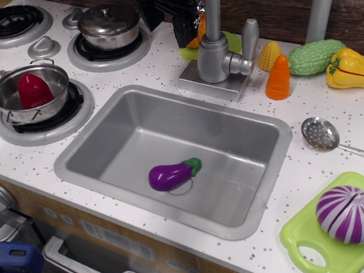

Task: Turn faucet front to left

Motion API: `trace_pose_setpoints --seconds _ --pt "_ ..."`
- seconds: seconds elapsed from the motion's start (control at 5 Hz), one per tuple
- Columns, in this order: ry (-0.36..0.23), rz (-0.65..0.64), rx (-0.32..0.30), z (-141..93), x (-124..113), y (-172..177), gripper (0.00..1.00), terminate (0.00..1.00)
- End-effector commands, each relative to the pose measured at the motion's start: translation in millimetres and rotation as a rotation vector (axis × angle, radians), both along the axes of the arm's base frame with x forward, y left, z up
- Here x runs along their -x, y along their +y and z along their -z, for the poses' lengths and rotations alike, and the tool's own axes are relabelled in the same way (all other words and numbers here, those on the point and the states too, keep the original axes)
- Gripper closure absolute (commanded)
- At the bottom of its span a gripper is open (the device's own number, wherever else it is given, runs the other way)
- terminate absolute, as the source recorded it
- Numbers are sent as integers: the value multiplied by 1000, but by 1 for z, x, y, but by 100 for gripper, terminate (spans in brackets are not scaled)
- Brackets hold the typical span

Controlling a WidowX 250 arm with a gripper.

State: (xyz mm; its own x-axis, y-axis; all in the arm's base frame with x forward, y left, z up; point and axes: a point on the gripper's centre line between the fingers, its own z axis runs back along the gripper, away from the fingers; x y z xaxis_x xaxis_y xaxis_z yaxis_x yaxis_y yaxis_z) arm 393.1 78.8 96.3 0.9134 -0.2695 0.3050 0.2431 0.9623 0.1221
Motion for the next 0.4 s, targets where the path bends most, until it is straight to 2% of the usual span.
trace_pose_setpoints --seconds 0.0,0.2 --pt "-115 -17 -64 -36 -7 10 0 0" --pt "-126 -19 -90 -40 -6 17 0 100"
